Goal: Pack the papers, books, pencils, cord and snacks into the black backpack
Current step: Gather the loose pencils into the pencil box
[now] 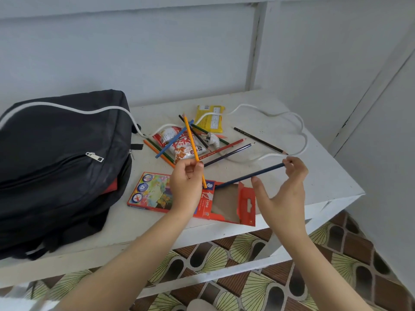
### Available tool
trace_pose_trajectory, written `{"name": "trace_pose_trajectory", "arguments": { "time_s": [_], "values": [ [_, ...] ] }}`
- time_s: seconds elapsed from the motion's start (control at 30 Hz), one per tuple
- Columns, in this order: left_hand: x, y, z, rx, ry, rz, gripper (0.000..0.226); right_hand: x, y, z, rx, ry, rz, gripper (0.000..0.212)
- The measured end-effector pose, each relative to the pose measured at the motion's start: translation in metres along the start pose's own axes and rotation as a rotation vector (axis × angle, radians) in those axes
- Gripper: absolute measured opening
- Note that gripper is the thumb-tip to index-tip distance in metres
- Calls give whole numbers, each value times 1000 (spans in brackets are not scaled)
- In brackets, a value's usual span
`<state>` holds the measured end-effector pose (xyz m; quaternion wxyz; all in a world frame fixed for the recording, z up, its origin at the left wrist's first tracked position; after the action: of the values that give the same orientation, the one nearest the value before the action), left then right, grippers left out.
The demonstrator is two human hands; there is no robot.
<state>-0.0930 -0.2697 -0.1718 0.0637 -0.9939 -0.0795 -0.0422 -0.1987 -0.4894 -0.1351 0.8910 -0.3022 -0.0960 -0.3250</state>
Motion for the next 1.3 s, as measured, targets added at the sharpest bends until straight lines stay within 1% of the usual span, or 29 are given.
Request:
{"name": "trace_pose_trajectory", "arguments": {
  "time_s": [0.03, 0.13, 0.17, 0.2, 0.23, 0.27, 0.43, 0.53, 0.67, 0.77, 0.9, 1.07, 1.17, 1.3],
  "values": [
    [-1, -1, -1, -1, 9, -37, 11, -2, 1, 2, -18, 14, 38, 81],
    [-6, -4, -5, -33, 13, -136, 2, -13, 13, 7, -94, 67, 189, 124],
    [-8, -4, -4, -56, 6, -160, 2, -17, 17, 8, -127, 62, 216, 133],
    [-9, -5, -4, -79, -2, -181, 2, -19, 19, 9, -160, 48, 225, 137],
    [-9, -5, -3, -94, -8, -199, 2, -20, 20, 8, -190, 35, 216, 137],
    [-10, -6, -3, -104, -11, -210, 3, -19, 20, 6, -219, 27, 192, 133],
    [-14, -3, -5, -138, -17, -180, 4, -11, 10, -6, -267, 12, 31, 94],
    [-11, 2, -7, -85, 15, -87, 3, -2, 9, -14, -288, 20, -6, 86],
    [-7, 10, -15, -11, 100, 45, 11, 10, 16, -25, -394, 63, 63, 86],
    [-4, 11, -16, -19, 113, 87, 19, 13, 20, -30, -461, 78, 113, 83],
    [-4, 16, -22, -78, 121, 122, 23, 13, 26, -37, -554, 85, 185, 73],
    [-2, 30, -40, 60, 263, 181, 15, 9, 41, -38, -631, 25, 282, 48],
    [2, 38, -53, 152, 373, 199, 14, 9, 46, -32, -624, -24, 300, 43],
    [3, 53, -61, 243, 469, 286, 15, 9, 48, -30, -632, -54, 291, 40]
  ]
}}
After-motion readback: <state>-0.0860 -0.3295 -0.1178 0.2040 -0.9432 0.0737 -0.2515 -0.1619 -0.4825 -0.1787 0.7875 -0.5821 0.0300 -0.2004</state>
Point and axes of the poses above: each hand's wrist, its own x-axis towards the middle knuckle, its own y-axis out of the palm, z = x × y, the point moved 10 cm from there along x, towards the middle knuckle, and after that the axes turned 1 degree about y, right-handed, at the moved point
